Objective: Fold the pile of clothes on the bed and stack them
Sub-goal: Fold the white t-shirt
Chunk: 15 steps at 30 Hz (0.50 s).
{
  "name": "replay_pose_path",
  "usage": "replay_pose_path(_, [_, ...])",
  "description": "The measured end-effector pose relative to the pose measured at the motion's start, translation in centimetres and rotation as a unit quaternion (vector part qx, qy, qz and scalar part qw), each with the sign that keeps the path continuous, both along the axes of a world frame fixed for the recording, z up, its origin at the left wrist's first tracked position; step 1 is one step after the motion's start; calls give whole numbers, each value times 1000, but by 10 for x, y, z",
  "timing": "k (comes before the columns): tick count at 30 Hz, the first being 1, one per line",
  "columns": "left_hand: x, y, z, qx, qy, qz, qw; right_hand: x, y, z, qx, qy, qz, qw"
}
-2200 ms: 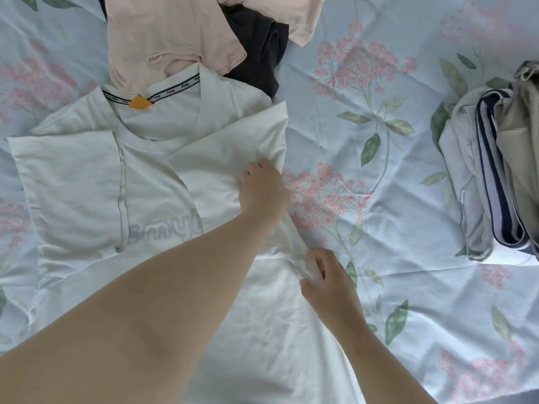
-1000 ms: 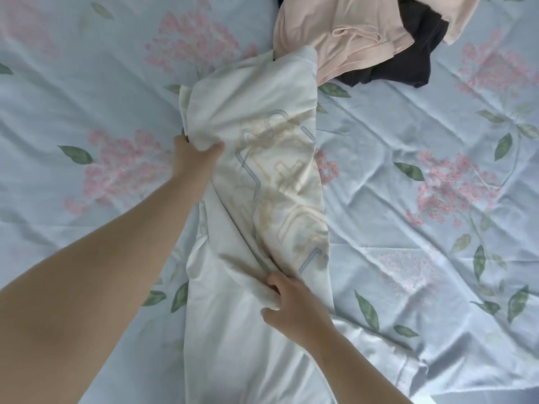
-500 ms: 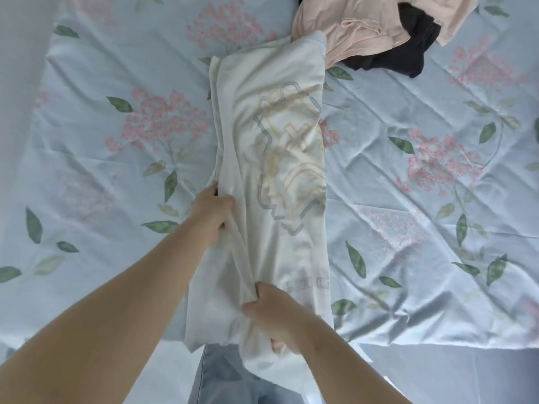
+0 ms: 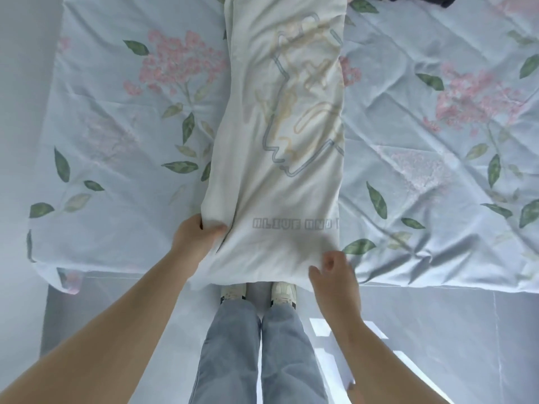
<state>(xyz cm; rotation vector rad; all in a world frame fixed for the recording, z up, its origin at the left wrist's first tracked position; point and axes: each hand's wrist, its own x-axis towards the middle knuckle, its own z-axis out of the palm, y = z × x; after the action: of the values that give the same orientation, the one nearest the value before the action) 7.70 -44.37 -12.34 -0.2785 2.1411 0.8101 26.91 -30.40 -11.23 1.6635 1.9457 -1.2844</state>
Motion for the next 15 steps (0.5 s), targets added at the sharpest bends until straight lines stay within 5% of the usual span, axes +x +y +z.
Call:
replay_pose_path(2, [3, -8, 3, 3, -7, -2, 1000, 10, 3, -3, 18, -4, -33, 999])
replay_pose_path(6, [11, -19, 8, 92, -163, 93, 978, 15, 2, -11, 32, 4, -66, 997])
replay_pose_path(12, [28, -26, -3, -7, 65, -103, 992, 17, 12, -20, 28, 22, -71, 997])
replay_pose_path(15, [31, -22, -4, 28, 49, -85, 995, 27, 20, -17, 20, 26, -79, 996])
